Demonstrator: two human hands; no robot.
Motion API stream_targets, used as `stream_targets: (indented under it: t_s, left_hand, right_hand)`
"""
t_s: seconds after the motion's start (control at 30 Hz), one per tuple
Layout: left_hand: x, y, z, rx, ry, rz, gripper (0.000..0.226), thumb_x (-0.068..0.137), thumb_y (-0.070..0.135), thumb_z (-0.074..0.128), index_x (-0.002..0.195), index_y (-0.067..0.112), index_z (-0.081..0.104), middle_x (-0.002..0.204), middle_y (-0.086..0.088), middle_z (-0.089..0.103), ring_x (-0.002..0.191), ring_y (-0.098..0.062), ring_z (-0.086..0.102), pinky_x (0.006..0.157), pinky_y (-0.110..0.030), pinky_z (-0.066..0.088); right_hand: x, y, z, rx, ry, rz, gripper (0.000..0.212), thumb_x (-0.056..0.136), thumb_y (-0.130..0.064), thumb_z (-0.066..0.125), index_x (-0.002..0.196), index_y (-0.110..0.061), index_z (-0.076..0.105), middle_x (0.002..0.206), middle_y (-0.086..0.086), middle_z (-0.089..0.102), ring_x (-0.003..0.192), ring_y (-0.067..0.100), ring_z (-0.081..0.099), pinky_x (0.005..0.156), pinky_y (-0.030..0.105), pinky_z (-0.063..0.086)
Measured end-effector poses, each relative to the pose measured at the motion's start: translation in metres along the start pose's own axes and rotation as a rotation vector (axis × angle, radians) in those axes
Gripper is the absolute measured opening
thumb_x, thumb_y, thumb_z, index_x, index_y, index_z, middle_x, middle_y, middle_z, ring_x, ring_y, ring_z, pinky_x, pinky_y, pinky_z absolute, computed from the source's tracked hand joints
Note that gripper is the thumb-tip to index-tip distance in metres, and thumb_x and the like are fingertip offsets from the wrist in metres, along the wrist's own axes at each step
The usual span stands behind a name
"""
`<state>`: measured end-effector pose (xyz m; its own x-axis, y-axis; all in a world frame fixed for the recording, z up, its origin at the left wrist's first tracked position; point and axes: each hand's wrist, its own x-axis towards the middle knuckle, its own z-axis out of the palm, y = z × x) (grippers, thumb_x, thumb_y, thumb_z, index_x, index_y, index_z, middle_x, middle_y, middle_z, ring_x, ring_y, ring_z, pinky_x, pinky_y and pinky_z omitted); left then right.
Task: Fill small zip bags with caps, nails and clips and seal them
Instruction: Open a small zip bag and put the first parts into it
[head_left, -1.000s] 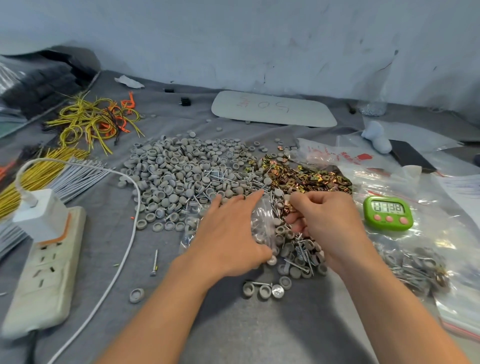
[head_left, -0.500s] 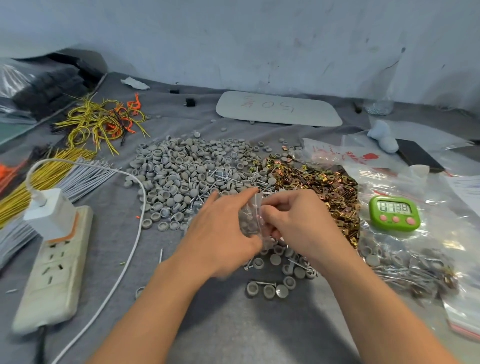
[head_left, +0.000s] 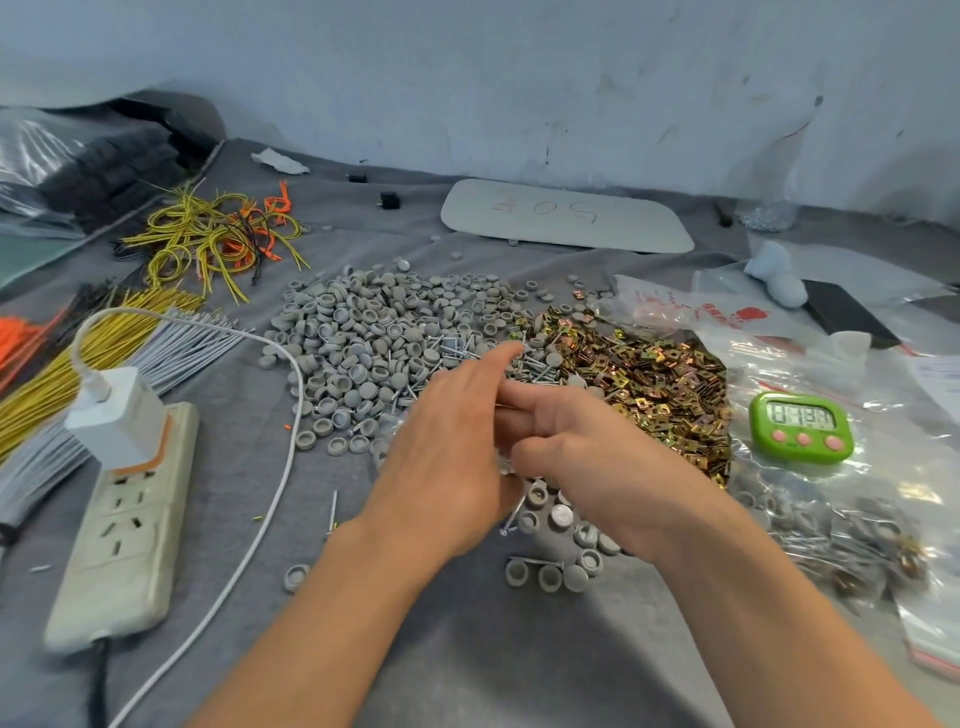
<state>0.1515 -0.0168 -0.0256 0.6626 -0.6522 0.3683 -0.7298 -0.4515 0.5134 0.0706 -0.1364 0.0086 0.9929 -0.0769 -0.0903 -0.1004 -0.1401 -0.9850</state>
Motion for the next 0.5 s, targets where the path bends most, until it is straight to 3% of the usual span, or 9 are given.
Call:
stream_targets:
  t_s: [0.13,0.23,0.3,0.4,0.5]
  left_hand:
    - [0.002,-0.006,-0.009,0.089,0.027,0.146,0.114,0.069,-0.006,0.066,0.163,0.034,0.015,0.132,0.01,0.046,0.111,-0.011,0.046,0.09,-0.017,0.032]
    - [0.0,-0.004,-0.013,0.05,-0.031,0.165,0.121,0.07,-0.008,0.063,0.161,0.047,0.006,0.157,0.014,0.031,0.131,-0.009,0.042,0.091,-0.023,0.044]
    - [-0.003,-0.006,-0.017,-0.025,-0.065,0.166,0.129,0.069,-0.01,0.067,0.157,0.057,0.002,0.161,0.022,0.024,0.135,-0.002,0.04,0.091,-0.02,0.045]
    - [-0.008,-0.012,-0.023,-0.08,-0.039,0.1,0.134,0.066,-0.011,0.071,0.152,0.066,0.005,0.152,0.027,0.041,0.117,0.0,0.056,0.089,-0.021,0.048]
    - [-0.009,-0.012,-0.022,-0.022,0.039,-0.05,0.106,0.07,0.008,0.077,0.147,0.061,0.027,0.11,0.02,0.065,0.083,-0.007,0.061,0.073,-0.026,0.048]
  right_hand:
    - [0.001,-0.003,0.006,0.336,0.015,-0.017,0.062,0.087,0.026,0.041,0.135,-0.008,0.059,0.131,0.025,0.067,0.122,0.042,0.064,0.113,0.055,0.042]
    - [0.004,-0.003,0.009,0.462,0.124,0.045,0.042,0.092,0.015,0.059,0.128,-0.007,0.065,0.121,0.023,0.073,0.115,0.03,0.071,0.104,0.04,0.055]
    - [0.005,-0.003,0.011,0.504,0.152,0.065,0.037,0.092,0.013,0.063,0.122,-0.007,0.068,0.105,0.013,0.079,0.1,0.022,0.076,0.09,0.031,0.062]
    - [0.006,-0.006,0.014,0.554,0.204,0.053,0.027,0.092,0.015,0.06,0.099,-0.006,0.075,0.083,0.005,0.076,0.068,0.009,0.071,0.067,0.019,0.061]
    - [0.007,-0.011,0.015,0.412,0.268,0.047,0.032,0.091,0.017,0.059,0.094,-0.008,0.078,0.082,0.005,0.076,0.062,0.008,0.068,0.056,0.017,0.055]
